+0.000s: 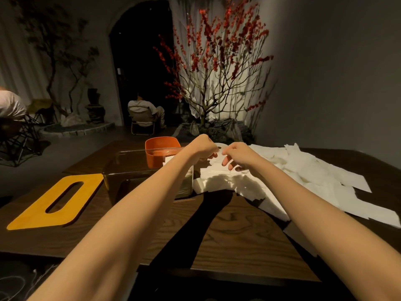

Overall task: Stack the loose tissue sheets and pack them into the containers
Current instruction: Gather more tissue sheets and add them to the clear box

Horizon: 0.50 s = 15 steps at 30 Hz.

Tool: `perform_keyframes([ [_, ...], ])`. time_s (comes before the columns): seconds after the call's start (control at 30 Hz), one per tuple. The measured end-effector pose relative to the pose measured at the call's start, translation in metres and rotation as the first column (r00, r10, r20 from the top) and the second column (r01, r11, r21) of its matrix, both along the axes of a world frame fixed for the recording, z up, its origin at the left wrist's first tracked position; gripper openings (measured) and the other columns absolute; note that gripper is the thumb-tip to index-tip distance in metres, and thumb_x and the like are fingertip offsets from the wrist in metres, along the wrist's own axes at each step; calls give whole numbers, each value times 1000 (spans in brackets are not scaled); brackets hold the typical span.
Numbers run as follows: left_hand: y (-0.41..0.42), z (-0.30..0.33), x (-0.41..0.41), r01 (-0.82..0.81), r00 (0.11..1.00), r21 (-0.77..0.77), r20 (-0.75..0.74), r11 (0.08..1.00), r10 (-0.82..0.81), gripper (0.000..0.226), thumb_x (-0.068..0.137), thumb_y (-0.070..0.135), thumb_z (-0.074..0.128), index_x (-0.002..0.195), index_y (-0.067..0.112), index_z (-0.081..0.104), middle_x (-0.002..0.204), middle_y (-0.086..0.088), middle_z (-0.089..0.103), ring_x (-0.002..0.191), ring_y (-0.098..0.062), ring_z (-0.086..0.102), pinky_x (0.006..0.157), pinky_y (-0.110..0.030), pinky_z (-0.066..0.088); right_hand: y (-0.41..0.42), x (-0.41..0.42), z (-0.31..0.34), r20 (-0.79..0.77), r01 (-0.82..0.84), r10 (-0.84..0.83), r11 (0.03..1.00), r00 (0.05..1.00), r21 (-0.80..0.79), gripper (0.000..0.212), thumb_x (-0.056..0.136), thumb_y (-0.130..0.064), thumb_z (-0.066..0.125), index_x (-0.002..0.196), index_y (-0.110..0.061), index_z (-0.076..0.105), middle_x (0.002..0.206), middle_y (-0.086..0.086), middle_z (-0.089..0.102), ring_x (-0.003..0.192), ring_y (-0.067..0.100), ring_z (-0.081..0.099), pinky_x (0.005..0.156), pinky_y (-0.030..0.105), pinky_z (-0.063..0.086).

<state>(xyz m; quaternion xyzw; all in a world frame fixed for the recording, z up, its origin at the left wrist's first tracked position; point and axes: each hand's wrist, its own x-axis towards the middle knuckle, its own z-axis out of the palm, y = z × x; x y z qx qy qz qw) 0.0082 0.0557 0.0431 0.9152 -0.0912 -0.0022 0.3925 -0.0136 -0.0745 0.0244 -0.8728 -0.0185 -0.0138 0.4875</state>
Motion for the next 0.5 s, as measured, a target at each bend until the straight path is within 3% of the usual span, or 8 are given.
perform_keyframes([
  [0.17,-25,-4,-8,86,995,-43,-55,995,-89,24,98,10,50,112,-3,64,97,-10,66,76,-12,59,68,-23,47,-30,-10,4,6,13,-12,999,1000,-41,17,100,-15,39,101,-12,56,73,4,65,56,14,53,50,21,37],
  [0.33,-45,-17,-8,108,988,-11,-110,994,-108,23,99,11,49,114,1,63,88,-3,65,73,-9,58,64,-20,43,-60,-18,-4,-2,-4,4,997,1000,-79,14,98,-18,45,97,-14,59,86,6,66,69,15,56,60,23,41],
  [0.43,-45,-27,0,69,991,22,-119,997,-66,24,98,14,50,114,2,63,97,-6,64,84,-15,55,64,-22,40,-66,-13,-19,69,-59,71,986,995,-157,13,96,-15,52,99,-11,64,98,7,66,79,13,57,65,22,45],
  [0.5,-41,-33,7,36,992,35,-118,999,-32,27,97,13,50,117,0,63,103,-9,63,89,-20,51,64,-25,39,-64,-5,-31,167,-67,108,970,980,-232,15,93,-9,56,103,-7,68,106,9,67,89,14,58,77,25,49],
])
